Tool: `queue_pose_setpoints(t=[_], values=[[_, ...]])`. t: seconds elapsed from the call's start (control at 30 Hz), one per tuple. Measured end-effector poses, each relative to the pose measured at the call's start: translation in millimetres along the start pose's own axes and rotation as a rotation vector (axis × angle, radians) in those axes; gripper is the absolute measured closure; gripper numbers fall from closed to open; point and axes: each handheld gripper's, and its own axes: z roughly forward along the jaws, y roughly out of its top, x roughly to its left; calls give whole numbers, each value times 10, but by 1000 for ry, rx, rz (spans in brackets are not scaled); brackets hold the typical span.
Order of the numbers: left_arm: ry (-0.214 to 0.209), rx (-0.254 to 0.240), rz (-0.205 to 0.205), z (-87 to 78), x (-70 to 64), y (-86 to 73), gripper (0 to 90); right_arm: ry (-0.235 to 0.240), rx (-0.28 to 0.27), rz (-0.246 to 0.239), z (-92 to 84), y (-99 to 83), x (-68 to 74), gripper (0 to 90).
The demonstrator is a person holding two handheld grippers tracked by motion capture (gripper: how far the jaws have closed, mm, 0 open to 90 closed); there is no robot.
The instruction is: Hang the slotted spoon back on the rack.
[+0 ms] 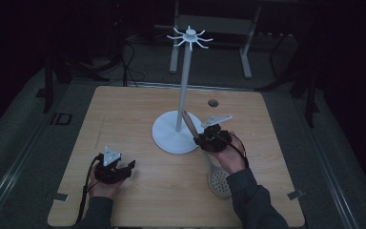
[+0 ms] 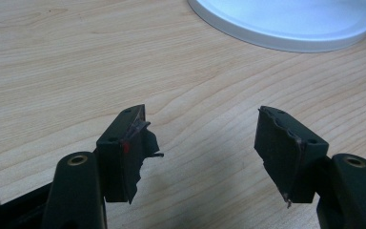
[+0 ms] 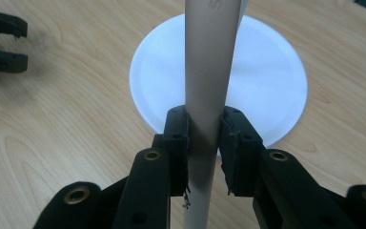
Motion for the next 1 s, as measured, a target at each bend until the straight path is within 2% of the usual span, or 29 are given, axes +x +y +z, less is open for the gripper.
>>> queue_pose_setpoints(t=[0.4,1.0], values=[[0,-1,1,1,0,0,358,-44,-73,22,-115,41,-57,738],[-1,1,2,4,-2,-1,358,-88,-137,50,-231,110,-124,738]])
